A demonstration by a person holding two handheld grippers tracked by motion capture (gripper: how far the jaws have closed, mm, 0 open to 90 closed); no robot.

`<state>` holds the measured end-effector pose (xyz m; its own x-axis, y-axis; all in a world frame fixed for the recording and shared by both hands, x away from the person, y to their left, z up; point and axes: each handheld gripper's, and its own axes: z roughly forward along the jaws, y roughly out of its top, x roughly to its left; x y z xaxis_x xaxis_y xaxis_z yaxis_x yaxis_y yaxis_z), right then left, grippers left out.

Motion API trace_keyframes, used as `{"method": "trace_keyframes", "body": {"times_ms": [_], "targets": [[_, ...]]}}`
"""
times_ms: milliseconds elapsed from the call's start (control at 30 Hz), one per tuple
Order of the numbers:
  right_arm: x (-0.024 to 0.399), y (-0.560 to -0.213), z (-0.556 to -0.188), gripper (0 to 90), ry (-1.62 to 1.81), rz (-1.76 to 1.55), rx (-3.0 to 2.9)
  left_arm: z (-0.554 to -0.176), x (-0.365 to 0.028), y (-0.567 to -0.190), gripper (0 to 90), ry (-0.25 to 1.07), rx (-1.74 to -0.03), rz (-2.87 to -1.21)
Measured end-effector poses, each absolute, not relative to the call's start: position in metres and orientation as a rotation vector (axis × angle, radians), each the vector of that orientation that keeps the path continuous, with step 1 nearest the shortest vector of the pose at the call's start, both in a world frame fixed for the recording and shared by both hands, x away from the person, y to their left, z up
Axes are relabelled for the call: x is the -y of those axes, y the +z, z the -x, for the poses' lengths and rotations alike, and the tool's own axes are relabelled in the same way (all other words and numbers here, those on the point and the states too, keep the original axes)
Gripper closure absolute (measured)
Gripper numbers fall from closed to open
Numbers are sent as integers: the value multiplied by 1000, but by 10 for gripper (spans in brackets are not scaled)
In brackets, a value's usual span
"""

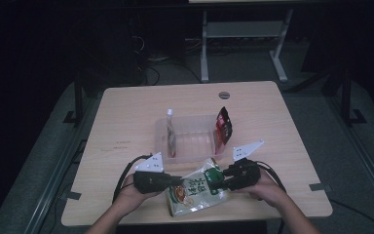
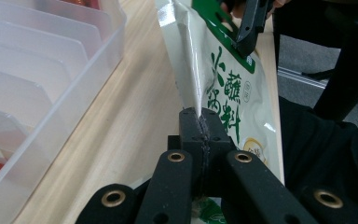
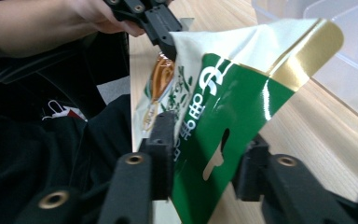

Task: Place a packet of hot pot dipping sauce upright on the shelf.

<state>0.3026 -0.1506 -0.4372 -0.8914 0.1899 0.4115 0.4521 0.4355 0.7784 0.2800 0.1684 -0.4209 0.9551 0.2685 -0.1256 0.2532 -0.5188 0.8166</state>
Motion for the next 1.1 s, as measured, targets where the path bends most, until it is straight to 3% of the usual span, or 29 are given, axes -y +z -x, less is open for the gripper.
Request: {"method": "trace_keyframes", "body": {"times_ms": [367,833,1100], "targets": [[150,-433,-301,881,-1482,504,2417,-286,-170,-422,899,50,-388,-2124],[142,-420,-295,898,-1549,425,2411,-290,-171,-425,881,37,-427,-2103],[137,-412,-293,900,-1614,390,2328,-288,-165,-425,784,59,-455,-2102]]}}
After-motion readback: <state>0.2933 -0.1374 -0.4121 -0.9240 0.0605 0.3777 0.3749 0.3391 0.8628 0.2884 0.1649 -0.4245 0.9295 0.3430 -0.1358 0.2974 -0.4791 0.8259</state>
